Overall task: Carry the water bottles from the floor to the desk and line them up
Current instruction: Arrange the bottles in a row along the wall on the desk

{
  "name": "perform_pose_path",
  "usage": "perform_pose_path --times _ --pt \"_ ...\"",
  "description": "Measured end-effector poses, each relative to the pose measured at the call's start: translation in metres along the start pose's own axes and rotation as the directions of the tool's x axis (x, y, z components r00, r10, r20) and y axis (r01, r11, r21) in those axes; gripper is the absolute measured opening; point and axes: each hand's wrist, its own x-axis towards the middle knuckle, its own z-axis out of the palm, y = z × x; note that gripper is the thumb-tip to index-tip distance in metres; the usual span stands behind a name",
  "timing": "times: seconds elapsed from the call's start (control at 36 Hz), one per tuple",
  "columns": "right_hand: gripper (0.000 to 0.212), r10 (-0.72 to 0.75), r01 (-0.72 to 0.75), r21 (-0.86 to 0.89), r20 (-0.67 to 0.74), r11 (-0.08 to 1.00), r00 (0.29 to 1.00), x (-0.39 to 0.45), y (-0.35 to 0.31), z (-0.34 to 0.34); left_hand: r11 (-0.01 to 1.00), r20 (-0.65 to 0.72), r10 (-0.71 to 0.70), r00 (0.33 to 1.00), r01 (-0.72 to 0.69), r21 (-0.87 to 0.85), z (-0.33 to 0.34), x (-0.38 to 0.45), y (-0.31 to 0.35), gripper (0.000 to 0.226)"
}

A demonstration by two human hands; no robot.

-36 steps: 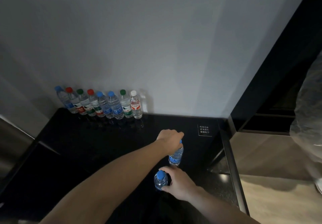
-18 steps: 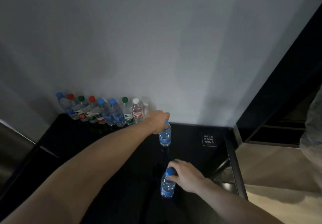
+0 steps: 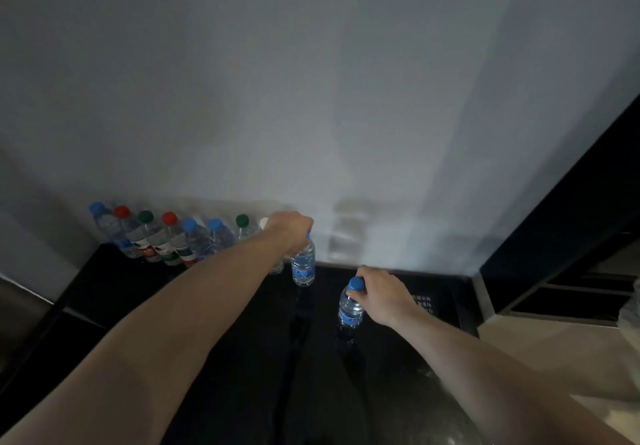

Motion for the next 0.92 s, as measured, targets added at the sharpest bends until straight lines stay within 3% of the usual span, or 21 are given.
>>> perform_pose_path --times 0.36,0.92 --pt "0.022 0.116 -0.117 0.024 0.031 0.993 0.993 0.088 -0.012 0.006 1.000 -0.015 0.014 1.000 -0.014 -0.002 0.030 0.037 -0.039 0.015" --pt "0.029 0.079 -0.080 0.019 0.042 0.997 0.996 0.156 -0.034 0.031 0.997 -0.095 0.073 0.993 -0.074 -0.011 0.051 0.071 -0.051 0.017"
